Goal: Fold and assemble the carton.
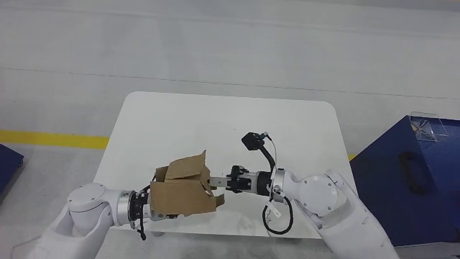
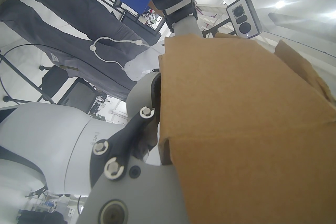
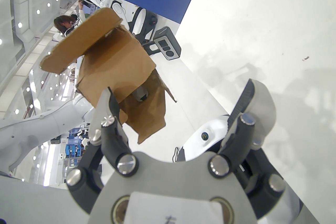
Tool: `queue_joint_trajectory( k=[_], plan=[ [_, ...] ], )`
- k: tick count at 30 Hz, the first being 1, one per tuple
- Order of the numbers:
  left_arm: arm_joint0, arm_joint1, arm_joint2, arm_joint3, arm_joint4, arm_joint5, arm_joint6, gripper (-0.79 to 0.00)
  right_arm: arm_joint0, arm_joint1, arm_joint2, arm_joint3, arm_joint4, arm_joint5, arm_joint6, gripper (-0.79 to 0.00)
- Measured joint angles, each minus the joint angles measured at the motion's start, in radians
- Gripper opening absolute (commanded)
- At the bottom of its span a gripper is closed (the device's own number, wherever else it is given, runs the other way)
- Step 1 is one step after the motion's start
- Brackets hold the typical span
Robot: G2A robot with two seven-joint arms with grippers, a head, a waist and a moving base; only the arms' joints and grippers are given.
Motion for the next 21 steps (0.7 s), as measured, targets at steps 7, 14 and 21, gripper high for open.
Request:
queue_joint_trajectory(
  k=[7, 14, 21],
  plan=[
    [-0.002, 0.002, 0.007, -0.009, 0.048, -0.094, 0.024, -0.785, 0.029, -0.013, -0.053, 0.027, 0.006, 0.0, -0.003, 0.0],
    [0.009, 0.003, 0.001, -0.009, 0.043, -0.169, 0.015, -0.785, 0.034, -0.014, -0.042, 0.044, 0.009, 0.001, -0.001, 0.0],
    [0.014, 0.002, 0.004, -0.016, 0.039, -0.176, 0.033, -0.785, 0.013, -0.008, -0.011, 0.038, 0.011, -0.003, 0.005, 0.0]
  ],
)
